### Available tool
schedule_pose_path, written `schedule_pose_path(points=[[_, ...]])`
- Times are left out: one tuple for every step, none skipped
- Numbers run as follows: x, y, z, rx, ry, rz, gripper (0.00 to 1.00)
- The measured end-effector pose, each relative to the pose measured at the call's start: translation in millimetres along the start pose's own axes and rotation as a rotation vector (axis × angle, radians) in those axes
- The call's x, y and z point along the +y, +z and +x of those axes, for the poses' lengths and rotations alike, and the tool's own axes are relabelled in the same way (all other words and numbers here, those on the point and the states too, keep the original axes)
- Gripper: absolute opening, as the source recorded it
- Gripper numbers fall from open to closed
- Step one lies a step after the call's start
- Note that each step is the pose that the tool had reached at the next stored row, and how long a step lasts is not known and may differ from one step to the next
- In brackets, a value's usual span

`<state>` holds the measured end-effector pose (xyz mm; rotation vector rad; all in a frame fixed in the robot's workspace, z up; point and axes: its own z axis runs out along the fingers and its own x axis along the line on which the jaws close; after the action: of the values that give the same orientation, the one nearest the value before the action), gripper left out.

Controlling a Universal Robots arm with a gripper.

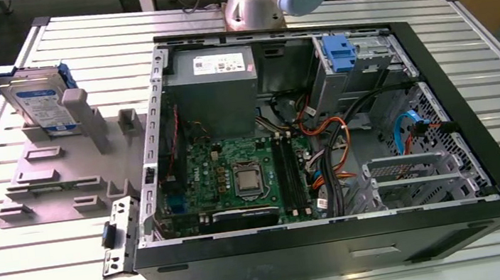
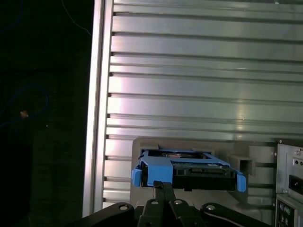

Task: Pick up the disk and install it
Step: 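Pick up the disk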

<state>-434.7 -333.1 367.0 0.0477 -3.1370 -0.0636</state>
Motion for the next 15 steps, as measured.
schedule_pose_path(points=[[0.0, 0.0, 0.0, 0.0001, -0.002, 0.0, 0.11], [0.0, 0.0, 0.0, 0.0002, -0.005, 0.0, 0.11], [0.0, 0.0, 0.0, 0.0004, -0.008, 0.0, 0.11], [0.0, 0.0, 0.0, 0.0004, -0.01, 0.0, 0.11], [0.0, 0.0, 0.0, 0.0005, -0.013, 0.0001, 0.11], [0.0, 0.0, 0.0, 0.0006, -0.015, 0.0001, 0.11], [0.0, 0.0, 0.0, 0.0007, -0.018, 0.0001, 0.11], [0.0, 0.0, 0.0, 0.0008, -0.02, 0.0, 0.11], [0.0, 0.0, 0.0, 0.0009, -0.023, 0.0001, 0.11], [0.0, 0.0, 0.0, 0.001, -0.026, 0.0001, 0.11], [0.0, 0.0, 0.0, 0.0011, -0.028, 0.0001, 0.11], [0.0, 0.0, 0.0, 0.0012, -0.031, 0.0001, 0.11], [0.0, 0.0, 0.0, 0.0014, -0.033, 0.0001, 0.11], [0.0, 0.0, 0.0, 0.0014, -0.036, 0.0001, 0.11], [0.0, 0.0, 0.0, 0.0016, -0.039, 0.0001, 0.11]])
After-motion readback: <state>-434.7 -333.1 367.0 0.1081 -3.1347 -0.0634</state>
